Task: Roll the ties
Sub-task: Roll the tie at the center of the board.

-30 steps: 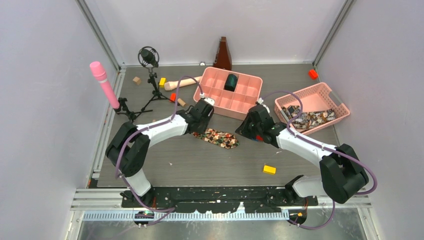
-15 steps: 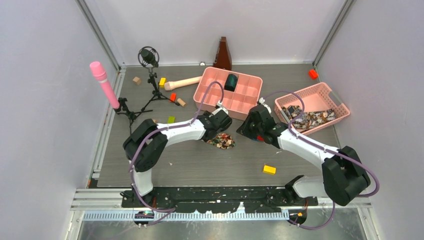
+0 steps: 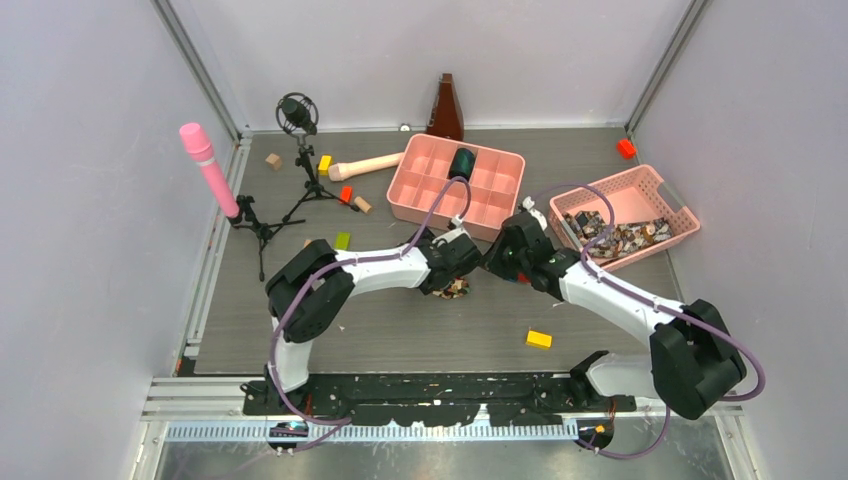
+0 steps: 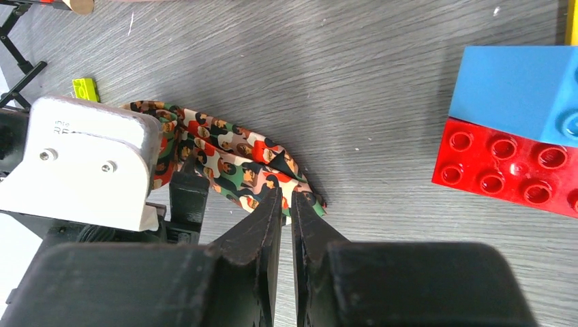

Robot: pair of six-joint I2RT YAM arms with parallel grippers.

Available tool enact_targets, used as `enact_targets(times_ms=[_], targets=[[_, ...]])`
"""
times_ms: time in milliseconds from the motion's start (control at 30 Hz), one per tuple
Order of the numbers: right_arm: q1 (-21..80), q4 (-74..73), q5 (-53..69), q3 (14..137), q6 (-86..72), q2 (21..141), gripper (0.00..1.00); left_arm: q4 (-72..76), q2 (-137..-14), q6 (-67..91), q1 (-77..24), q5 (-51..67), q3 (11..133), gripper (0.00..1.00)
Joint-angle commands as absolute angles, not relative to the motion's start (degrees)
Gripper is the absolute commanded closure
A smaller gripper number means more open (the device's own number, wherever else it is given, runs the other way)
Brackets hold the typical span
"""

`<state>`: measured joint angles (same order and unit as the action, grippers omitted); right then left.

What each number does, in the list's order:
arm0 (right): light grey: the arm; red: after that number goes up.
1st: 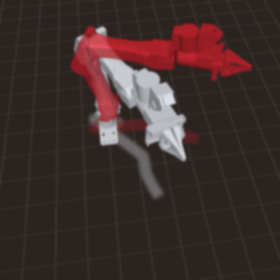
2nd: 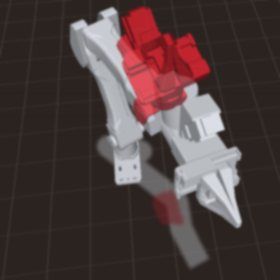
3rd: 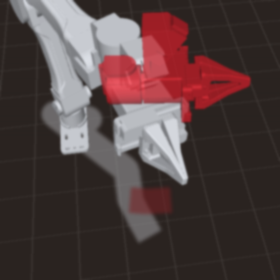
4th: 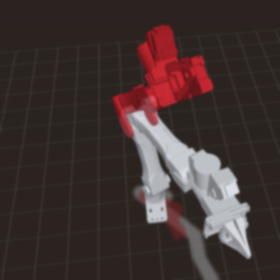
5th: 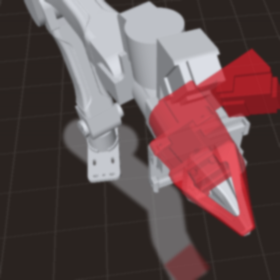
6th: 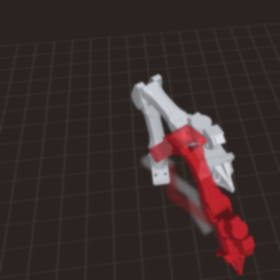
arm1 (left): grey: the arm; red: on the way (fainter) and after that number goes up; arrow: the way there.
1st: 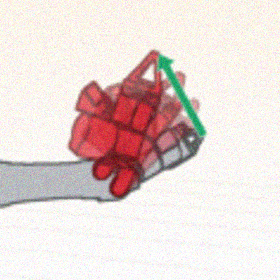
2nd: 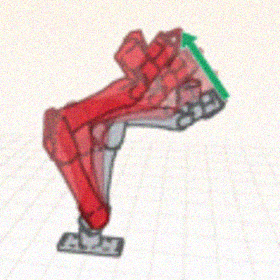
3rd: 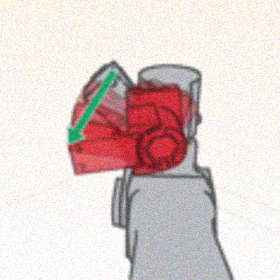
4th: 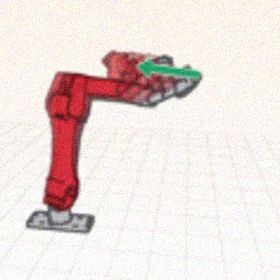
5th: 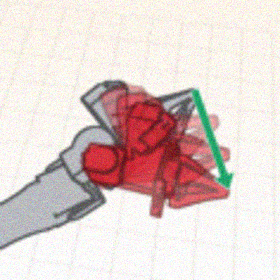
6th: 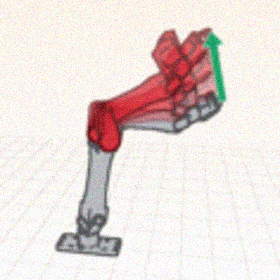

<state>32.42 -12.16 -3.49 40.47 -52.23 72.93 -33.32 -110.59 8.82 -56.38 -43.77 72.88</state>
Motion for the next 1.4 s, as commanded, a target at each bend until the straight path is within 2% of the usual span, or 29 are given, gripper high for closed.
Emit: enact_targets(times_ms=[0,900,1100,1367], targets=[[32.21,-11.93,-5.42,39.68,-51.91,69.83,0.83,-35.44,-111.30,10.49,-57.74,-45.81,75.36,0.32],[32.26,-11.93,-5.74,38.77,-51.77,68.83,0.80,-39.26,-112.68,11.98,-61.13,-47.13,79.26,0.29],[32.26,-12.90,-7.12,38.59,-51.93,67.62,0.81,-38.09,-112.41,12.77,-61.32,-42.63,79.72,0.37],[32.26,-18.80,-16.52,38.80,-52.20,61.36,0.81,-35.90,-112.32,13.95,-61.26,-37.60,79.50,0.45]])
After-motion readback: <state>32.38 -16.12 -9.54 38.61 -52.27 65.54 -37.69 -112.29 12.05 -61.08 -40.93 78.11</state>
